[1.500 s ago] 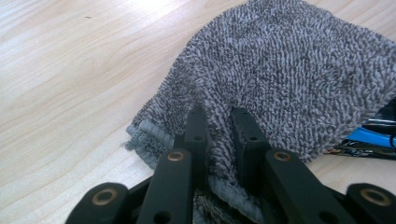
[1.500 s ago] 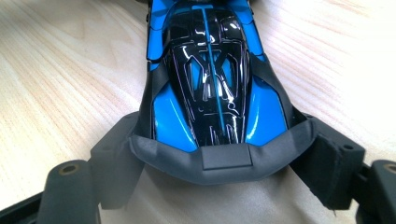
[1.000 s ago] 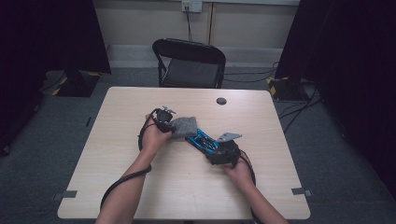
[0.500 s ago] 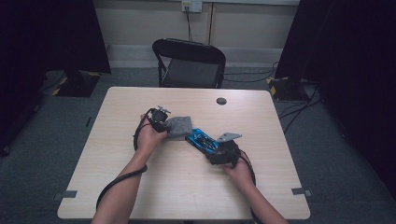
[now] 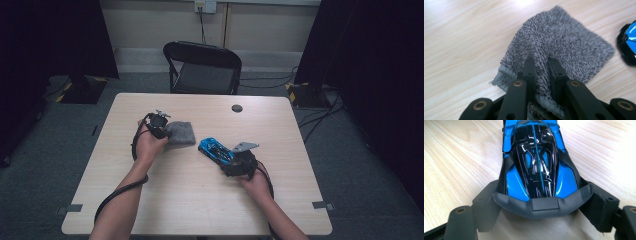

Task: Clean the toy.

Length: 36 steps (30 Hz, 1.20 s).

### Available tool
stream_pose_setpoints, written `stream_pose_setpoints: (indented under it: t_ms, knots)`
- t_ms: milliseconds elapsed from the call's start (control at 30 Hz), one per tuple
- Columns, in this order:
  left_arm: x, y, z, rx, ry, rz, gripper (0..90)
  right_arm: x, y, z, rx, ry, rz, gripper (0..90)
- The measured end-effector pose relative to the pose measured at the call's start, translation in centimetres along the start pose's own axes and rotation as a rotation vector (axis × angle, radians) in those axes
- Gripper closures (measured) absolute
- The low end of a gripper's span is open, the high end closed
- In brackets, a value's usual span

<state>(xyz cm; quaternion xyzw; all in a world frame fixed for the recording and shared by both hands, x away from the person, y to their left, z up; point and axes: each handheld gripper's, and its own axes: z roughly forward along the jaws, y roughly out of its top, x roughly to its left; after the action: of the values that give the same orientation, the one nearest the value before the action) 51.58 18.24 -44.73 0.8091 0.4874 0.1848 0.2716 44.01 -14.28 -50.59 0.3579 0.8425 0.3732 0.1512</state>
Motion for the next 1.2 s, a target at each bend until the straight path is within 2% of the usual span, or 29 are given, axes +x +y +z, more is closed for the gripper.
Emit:
stream_pose_setpoints:
  t_ms: [167, 267, 433, 600, 633, 700, 767, 800, 867, 1033, 1200]
  knots:
    - [-0.6, 0.8, -1.5, -0.063, -0.030, 0.010, 78.2, 0.0, 0.0, 0.0, 0.000, 0.000, 0.000, 23.1]
    - [-1.4, 1.4, -2.5, -0.095, -0.062, 0.033, 78.2, 0.0, 0.0, 0.0, 0.000, 0.000, 0.000, 23.2]
    - [-3.3, 2.3, -4.0, -0.147, -0.128, 0.060, 78.1, 0.0, 0.0, 0.0, 0.000, 0.000, 0.000, 23.2]
    - [-5.5, 2.6, -4.9, -0.171, -0.186, 0.114, 78.1, 0.0, 0.0, 0.0, 0.000, 0.000, -0.001, 23.2]
    - [-5.5, 2.6, -4.9, -0.171, -0.186, 0.114, 78.1, 0.0, 0.0, 0.0, 0.000, 0.000, -0.001, 23.2]
    - [-7.0, 2.6, -5.0, -0.170, -0.225, 0.141, 78.1, 0.0, 0.0, 0.0, 0.000, 0.000, -0.001, 23.2]
    - [-7.5, 2.6, -5.0, -0.165, -0.238, 0.156, 78.1, 0.0, 0.0, 0.0, 0.000, 0.000, 0.000, 23.2]
    - [-8.6, 2.6, -4.8, -0.161, -0.262, 0.175, 78.1, 0.0, 0.0, 0.0, 0.000, 0.000, -0.001, 23.2]
    - [-9.6, 2.6, -4.6, -0.152, -0.287, 0.193, 78.1, 0.0, 0.0, 0.0, 0.000, 0.000, -0.001, 23.2]
    - [-11.9, 2.5, -3.3, -0.112, -0.334, 0.234, 78.0, 0.0, 0.0, 0.0, 0.000, 0.000, -0.001, 23.2]
    - [-13.4, 2.2, -2.0, -0.078, -0.376, 0.279, 77.8, 0.0, 0.0, 0.0, 0.000, 0.000, -0.001, 23.1]
